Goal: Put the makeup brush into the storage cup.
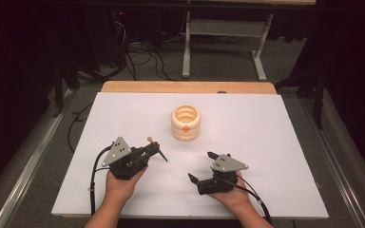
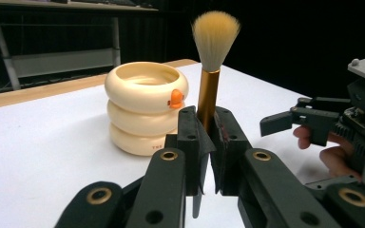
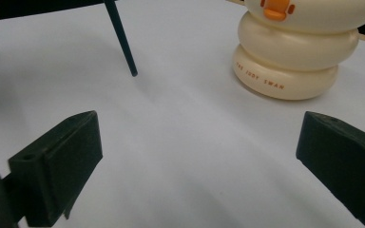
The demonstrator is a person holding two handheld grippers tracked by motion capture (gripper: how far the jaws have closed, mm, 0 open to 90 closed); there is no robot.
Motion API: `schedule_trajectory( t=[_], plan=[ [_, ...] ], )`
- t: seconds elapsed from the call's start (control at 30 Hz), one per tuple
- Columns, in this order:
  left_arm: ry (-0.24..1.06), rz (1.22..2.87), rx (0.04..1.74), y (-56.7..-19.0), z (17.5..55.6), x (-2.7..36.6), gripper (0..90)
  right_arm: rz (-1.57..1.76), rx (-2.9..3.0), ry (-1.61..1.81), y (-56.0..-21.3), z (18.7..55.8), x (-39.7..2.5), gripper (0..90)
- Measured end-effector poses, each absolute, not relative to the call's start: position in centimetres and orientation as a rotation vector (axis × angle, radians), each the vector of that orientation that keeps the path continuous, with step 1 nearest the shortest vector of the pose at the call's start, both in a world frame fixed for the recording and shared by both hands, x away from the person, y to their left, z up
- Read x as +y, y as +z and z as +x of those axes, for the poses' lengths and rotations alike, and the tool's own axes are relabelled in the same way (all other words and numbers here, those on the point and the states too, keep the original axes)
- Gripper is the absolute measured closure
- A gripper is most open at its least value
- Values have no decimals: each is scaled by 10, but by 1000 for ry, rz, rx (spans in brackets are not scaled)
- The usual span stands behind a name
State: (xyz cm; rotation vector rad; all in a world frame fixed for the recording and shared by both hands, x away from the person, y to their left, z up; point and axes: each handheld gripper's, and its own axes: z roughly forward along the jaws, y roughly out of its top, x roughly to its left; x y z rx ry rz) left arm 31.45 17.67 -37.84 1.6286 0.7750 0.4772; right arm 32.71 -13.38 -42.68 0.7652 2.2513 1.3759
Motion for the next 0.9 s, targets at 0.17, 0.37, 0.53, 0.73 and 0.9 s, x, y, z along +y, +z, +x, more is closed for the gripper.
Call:
schedule_trajectory(
  t=[0.17, 0.37, 0.53, 0.73, 0.9],
  plan=[
    [496, 1624, 788, -377, 316, 183, 836, 800, 2239, 1385, -426, 328, -141, 13],
    [515, 1611, 804, -376, 316, 189, 836, 812, 2236, 1392, -425, 330, -150, 13],
    [529, 1608, 817, -375, 316, 194, 836, 819, 2227, 1391, -424, 330, -159, 13],
    [540, 1612, 829, -375, 317, 195, 836, 836, 2211, 1393, -422, 330, -172, 13],
    [543, 1618, 829, -375, 317, 194, 836, 864, 2183, 1402, -421, 332, -182, 13]
  ],
)
